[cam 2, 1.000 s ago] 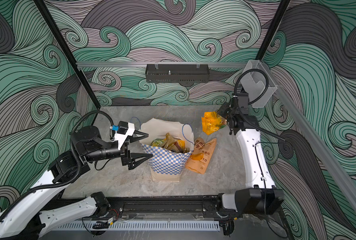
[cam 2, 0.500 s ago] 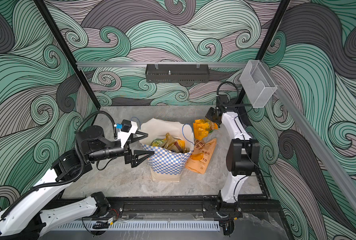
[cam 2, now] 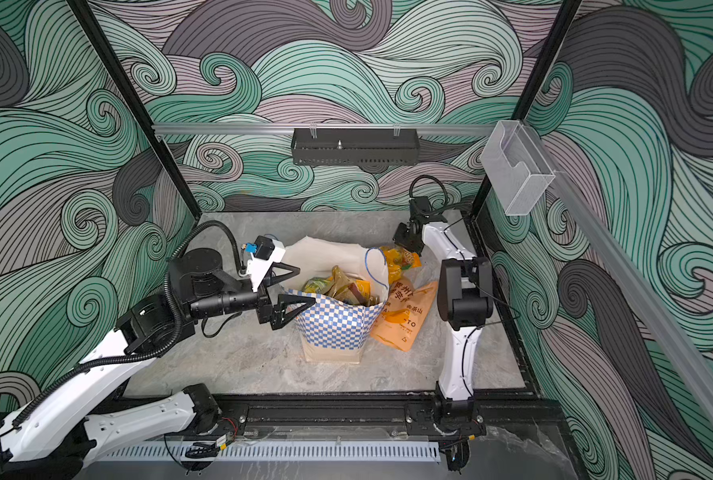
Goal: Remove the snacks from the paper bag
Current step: 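Lower the yellow candy bag onto the table beside the paper bag and release, then raise the right gripper away from the released candy bag, then move the right gripper over the paper bag and lower it inside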
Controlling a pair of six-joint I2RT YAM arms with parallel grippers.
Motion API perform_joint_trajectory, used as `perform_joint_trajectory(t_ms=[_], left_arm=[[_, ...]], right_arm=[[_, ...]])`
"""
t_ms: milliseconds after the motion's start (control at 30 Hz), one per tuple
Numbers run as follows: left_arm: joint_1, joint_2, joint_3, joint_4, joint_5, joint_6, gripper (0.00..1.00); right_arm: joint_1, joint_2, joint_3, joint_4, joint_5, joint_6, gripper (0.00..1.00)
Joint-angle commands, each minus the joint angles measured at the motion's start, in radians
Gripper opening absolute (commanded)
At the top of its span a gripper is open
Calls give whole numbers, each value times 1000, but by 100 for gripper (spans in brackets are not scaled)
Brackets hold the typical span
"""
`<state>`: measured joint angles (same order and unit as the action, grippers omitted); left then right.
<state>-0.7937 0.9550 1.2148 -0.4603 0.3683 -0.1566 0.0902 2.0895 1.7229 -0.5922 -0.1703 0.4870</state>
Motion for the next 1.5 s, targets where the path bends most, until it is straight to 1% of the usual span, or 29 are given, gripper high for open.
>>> perform_joint_trajectory(t_ms=[0,67,233,333,533,600,700,833,967,1100,1233,1367,1467], left_arm=[[-7,-16,11,-6,-19,-12,98],[-7,-14,12,-4,-20,-9,98],[-7,2,17,-6,-23,-13,98],[-7,8,23,-10,-28,-13,98],[-7,6,32,-23,-70,-6,98],[-7,3,32,-28,-97,-6,98],[-7,0,23,-19,-130,-3,98],[-7,0,18,-4,-167,-1,98],[-7,7,15,6,-201,1,98],[-7,19,21,1,-234,6,98],[-7,18,21,5,-265,4,98],[-7,-3,6,15,-305,-1,98],[-7,-33,-16,11,-352,0,98]], right_arm=[[3,14,10,-14,-19,13,37],[4,0,1,-9,-18,15,42],[3,-58,-7,-24,-6,0,61],[3,-120,-26,-26,17,-3,68],[3,-306,-69,-12,19,-20,75],[3,-393,-93,22,-13,-34,78],[8,-507,-121,72,-74,-35,79],[39,-609,-88,47,-75,-51,80],[114,-697,-70,25,-61,-89,81],[236,-744,-29,-9,2,-161,82],[376,-716,84,-115,53,-268,82],[521,-649,218,-240,86,-387,82],[620,-599,283,-315,149,-442,84]])
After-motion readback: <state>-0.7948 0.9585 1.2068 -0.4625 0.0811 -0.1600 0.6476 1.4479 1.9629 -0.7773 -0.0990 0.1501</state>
